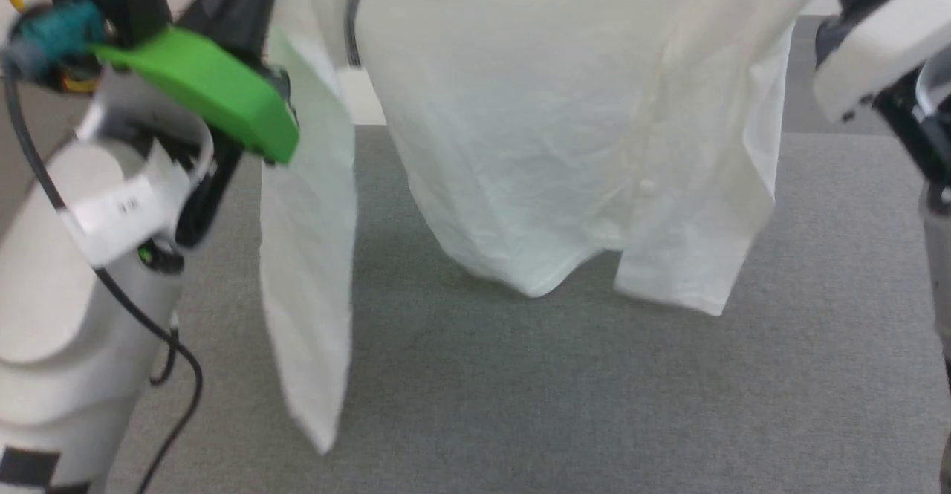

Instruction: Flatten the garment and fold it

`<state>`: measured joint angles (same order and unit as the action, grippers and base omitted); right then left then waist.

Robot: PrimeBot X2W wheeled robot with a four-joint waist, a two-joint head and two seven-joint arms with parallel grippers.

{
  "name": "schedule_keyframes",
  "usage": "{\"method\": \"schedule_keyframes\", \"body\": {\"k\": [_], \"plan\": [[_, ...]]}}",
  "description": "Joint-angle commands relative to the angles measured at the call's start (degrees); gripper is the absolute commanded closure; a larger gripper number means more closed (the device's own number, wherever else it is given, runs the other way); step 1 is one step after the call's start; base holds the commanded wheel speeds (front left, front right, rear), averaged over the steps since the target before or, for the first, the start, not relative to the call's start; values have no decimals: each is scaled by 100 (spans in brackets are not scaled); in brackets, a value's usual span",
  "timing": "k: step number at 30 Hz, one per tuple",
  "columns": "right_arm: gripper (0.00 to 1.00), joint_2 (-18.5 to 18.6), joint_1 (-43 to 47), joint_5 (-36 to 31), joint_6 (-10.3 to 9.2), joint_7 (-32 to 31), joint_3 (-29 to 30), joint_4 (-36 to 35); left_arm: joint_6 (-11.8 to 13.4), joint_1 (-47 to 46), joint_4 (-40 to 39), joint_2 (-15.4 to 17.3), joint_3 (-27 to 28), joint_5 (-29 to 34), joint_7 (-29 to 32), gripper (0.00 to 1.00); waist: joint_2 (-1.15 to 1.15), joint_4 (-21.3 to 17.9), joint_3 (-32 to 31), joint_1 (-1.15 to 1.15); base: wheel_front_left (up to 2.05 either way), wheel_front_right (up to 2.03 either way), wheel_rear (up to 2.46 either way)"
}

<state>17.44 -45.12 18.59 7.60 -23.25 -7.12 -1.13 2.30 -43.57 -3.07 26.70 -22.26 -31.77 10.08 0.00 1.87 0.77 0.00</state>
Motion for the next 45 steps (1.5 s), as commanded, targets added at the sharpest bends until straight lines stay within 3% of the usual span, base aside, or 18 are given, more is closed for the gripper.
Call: {"method": "schedule_keyframes", "body": {"k": [1, 10, 18, 27, 34, 45], "plan": [[100, 30, -274, -32, -11, -24, -19, 88, -28, -295, 71, -22, 41, -28, 76, 100, 0, -61, -52, 0, 0, 0, 0], [100, 57, -1355, -159, -11, -319, -345, 1076, -75, -1370, 886, -150, -25, -173, 806, 100, 0, -224, 13, 0, 0, 0, 0], [100, 28, -2177, -395, -11, -278, -617, 2008, 26, -2118, 1545, -222, -44, -33, 965, 100, 0, -390, 721, 0, 0, 0, 0], [100, 345, -3648, -1046, -11, 124, -972, 2764, 137, -3372, 2074, -413, -79, 401, 570, 100, 0, -447, 2002, 0, 0, 0, 0], [100, 403, -4537, -1555, -11, 562, -833, 3350, 116, -4358, 2503, -587, -201, 824, -91, 100, 0, -389, 3010, 0, 0, 0, 0], [100, 318, -4785, -1965, -11, 1342, -952, 4024, -70, -4671, 3232, -778, -349, 1019, -1245, 100, 0, -383, 3731, 0, 0, 0, 0]]}}
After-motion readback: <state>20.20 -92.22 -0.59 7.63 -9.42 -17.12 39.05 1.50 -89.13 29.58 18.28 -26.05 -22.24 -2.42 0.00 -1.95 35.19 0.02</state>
